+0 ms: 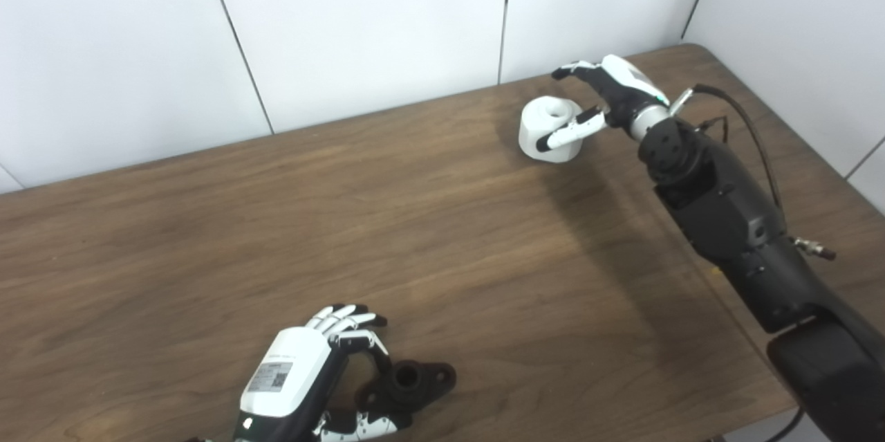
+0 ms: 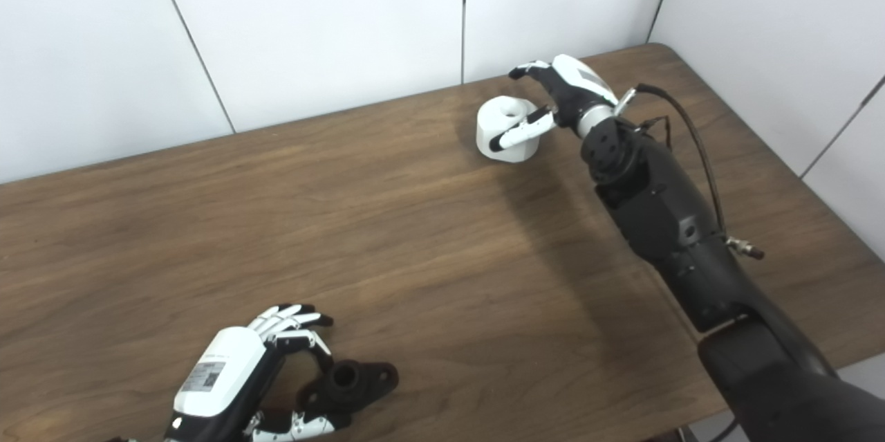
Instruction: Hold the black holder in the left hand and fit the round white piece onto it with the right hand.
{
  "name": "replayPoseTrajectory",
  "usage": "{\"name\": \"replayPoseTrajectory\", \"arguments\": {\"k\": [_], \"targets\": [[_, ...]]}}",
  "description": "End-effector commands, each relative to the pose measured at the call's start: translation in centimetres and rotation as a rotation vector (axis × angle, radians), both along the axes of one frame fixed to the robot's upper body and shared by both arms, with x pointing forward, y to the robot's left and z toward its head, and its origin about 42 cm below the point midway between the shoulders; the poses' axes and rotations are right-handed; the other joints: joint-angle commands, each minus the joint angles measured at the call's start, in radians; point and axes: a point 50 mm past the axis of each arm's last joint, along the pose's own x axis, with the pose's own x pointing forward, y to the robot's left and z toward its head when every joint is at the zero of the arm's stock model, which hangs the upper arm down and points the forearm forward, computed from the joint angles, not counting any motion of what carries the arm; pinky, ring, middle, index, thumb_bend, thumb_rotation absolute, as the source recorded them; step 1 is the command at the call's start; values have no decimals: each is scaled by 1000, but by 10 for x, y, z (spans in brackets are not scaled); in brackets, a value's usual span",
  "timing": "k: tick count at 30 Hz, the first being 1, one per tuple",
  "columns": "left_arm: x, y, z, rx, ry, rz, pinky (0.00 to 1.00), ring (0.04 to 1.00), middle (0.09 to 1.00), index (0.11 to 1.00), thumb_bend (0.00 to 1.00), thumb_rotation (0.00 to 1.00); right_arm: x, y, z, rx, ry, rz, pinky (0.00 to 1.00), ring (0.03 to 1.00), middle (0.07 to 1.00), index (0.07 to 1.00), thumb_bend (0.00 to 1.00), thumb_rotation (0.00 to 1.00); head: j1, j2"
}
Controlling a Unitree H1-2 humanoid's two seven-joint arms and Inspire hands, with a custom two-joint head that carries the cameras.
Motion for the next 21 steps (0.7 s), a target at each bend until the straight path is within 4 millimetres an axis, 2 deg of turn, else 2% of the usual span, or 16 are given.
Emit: {"name": "replayPoseTrajectory", "arguments": {"k": [1, 5, 11, 21], "targets": [[-9, 11, -16, 65, 93, -4, 897, 878, 809, 485, 524, 57, 7, 2, 24, -29, -74, 0, 890, 1000, 955, 838, 976, 309, 1, 1], [-10, 10, -15, 65, 93, 0, 895, 878, 810, 485, 524, 57, 6, 5, 19, -28, -62, -1, 884, 1000, 953, 820, 959, 277, 1, 1], [-10, 10, -14, 67, 95, 3, 904, 883, 813, 485, 524, 56, 4, 4, 16, -48, -42, 1, 879, 1000, 954, 806, 946, 281, 0, 5], [-9, 11, -14, 65, 97, -6, 906, 883, 814, 485, 524, 57, 2, -8, 16, -60, -45, -8, 869, 1000, 934, 772, 921, 264, 2, 6]]}}
